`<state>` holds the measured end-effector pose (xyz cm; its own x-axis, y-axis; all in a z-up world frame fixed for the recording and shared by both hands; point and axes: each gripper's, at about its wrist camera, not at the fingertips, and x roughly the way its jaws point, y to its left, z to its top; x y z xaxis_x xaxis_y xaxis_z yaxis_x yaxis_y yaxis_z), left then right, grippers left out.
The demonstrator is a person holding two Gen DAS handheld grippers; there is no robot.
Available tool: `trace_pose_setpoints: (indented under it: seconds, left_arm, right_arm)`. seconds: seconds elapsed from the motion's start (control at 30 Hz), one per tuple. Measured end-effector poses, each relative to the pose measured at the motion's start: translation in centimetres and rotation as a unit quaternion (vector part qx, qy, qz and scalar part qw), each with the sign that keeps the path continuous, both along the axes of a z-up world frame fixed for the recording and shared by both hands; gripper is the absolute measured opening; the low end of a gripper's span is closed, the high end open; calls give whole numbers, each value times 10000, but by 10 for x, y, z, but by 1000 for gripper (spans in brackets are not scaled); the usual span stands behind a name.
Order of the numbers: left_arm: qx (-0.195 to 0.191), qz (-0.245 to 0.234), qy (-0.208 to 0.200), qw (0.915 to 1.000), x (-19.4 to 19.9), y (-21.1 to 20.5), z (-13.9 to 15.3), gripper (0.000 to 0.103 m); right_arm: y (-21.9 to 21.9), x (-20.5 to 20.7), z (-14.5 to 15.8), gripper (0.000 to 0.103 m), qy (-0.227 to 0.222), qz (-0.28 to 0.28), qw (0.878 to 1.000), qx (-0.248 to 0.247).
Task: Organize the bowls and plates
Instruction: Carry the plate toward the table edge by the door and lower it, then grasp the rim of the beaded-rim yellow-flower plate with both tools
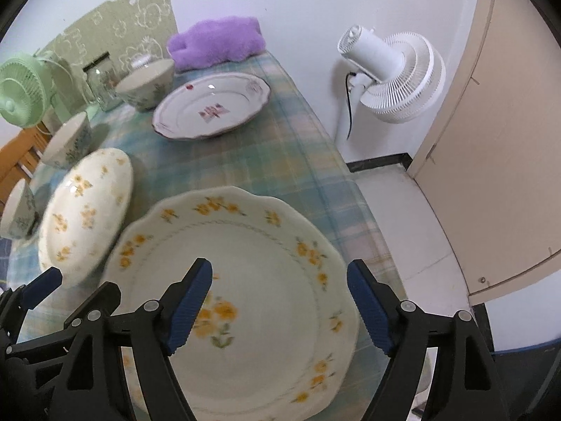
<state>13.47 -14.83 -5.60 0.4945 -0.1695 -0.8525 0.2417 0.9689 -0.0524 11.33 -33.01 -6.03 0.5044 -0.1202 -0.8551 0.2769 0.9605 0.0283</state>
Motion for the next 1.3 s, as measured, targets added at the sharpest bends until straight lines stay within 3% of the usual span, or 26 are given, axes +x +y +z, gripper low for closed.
trace_pose_setpoints:
  seconds: [0.33, 0.77, 1.07, 1.3]
  left_arm:
    - [-59, -37, -190, 9998, 1, 64, 15, 92]
    - [-121, 179, -390, 9990, 18, 144, 20, 92]
    - [-131, 472, -566, 9972, 49, 158, 21, 91]
    - [50, 750, -482, 9960, 82, 154, 3, 90]
  right_arm:
    - [70, -4, 27, 82, -369, -65, 9989, -297]
    - [151, 8, 30, 82, -430, -72, 9985, -321]
    - [172, 47, 33, 82, -501, 142, 9977, -444]
    - [166, 90, 20, 82, -468, 359, 9979, -270]
